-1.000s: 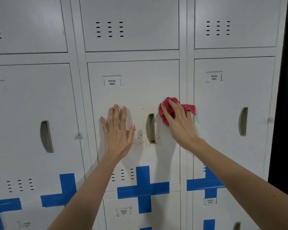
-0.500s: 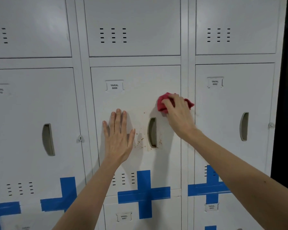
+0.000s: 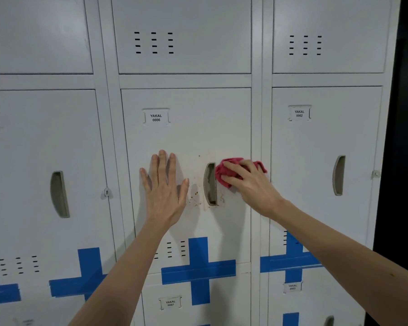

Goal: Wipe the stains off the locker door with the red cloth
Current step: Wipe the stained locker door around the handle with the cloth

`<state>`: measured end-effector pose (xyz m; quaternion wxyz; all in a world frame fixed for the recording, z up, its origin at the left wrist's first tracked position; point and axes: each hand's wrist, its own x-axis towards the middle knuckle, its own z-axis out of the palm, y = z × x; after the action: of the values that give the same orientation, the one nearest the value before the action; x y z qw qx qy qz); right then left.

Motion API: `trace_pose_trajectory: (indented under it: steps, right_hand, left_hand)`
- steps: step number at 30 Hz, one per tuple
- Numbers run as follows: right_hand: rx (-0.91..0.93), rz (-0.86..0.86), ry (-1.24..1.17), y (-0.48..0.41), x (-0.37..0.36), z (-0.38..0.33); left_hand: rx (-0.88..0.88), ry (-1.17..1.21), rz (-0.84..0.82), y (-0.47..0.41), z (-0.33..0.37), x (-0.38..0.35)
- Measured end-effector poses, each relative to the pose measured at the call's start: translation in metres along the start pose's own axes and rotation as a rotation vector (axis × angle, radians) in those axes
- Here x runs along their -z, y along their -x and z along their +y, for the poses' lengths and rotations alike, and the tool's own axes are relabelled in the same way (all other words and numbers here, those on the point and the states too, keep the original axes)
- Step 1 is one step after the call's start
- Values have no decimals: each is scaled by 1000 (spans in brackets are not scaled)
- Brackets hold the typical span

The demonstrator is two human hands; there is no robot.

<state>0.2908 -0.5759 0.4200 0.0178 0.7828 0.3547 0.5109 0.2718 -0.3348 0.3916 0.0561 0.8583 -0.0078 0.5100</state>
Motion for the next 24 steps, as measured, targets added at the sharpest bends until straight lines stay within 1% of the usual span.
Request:
trace_pose_trajectory:
  steps: [3,5,8,15,18,21,23,24]
  right_hand:
    - [-143,88,-6,-22,10,-1]
    - [-181,71,32,-33,12,-3]
    - [-132,38,113,-28,6,-6]
    - [-125,-35,142,13,-13,-26]
    - [-64,-71,133,32,-18,-28]
    - [14,-148,126,44,-16,-27]
    - [83,-193,92,50,-11,-24]
    - [91,-186,66,51,-8,-22]
  left_hand:
    - [3,-11,-5,0,0,0]
    - [7,-10,-11,0,0,0]
    - [5,-16,-7,-1,-1,0]
    - [-5,-16,0,0,-2,-1]
    - [-3,-10,-9,1,-3,-1]
    - [-4,-7,-18,0,-3,1]
    - [-5,-11,-17,0,-3,2]
    - [-5,-9,-17,1,-3,3]
